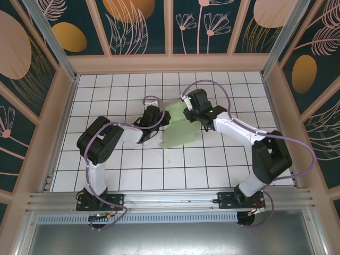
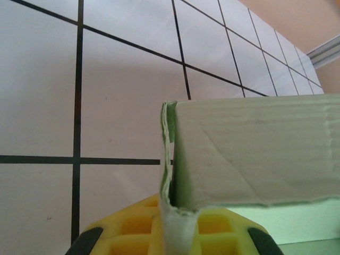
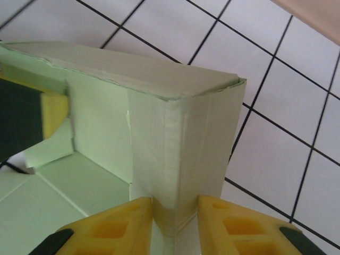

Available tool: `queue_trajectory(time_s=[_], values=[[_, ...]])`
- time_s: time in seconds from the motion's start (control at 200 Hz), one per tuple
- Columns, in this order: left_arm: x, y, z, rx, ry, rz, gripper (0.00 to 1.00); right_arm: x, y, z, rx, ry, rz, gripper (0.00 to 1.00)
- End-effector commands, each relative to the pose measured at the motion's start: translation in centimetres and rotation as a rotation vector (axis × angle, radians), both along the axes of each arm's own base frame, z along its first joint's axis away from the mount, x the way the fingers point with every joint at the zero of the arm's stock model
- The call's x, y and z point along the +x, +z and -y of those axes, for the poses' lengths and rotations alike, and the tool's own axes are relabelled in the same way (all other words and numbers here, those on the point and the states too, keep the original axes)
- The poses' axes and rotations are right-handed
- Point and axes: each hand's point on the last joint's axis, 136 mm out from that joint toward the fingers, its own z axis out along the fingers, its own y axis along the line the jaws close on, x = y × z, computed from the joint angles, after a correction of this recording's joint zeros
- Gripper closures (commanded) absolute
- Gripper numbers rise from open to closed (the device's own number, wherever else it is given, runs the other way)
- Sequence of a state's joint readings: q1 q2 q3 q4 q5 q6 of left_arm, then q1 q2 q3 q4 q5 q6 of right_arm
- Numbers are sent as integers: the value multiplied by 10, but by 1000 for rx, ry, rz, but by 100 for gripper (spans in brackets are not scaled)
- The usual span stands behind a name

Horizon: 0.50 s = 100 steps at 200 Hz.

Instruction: Fold the paper box

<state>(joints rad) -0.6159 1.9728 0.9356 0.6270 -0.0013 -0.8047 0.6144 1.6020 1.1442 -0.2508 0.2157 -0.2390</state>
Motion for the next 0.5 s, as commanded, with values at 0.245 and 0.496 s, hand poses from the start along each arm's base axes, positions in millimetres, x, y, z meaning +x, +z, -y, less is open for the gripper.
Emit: queue_trajectory(time_s=[0.245,0.496], values=[[5,29,18,-81,-47,61,100,16,11,3,-49,-78,86,77],[5,25,19,-86,-50,50,100,14,-4,-6,-65,-74,58,77]])
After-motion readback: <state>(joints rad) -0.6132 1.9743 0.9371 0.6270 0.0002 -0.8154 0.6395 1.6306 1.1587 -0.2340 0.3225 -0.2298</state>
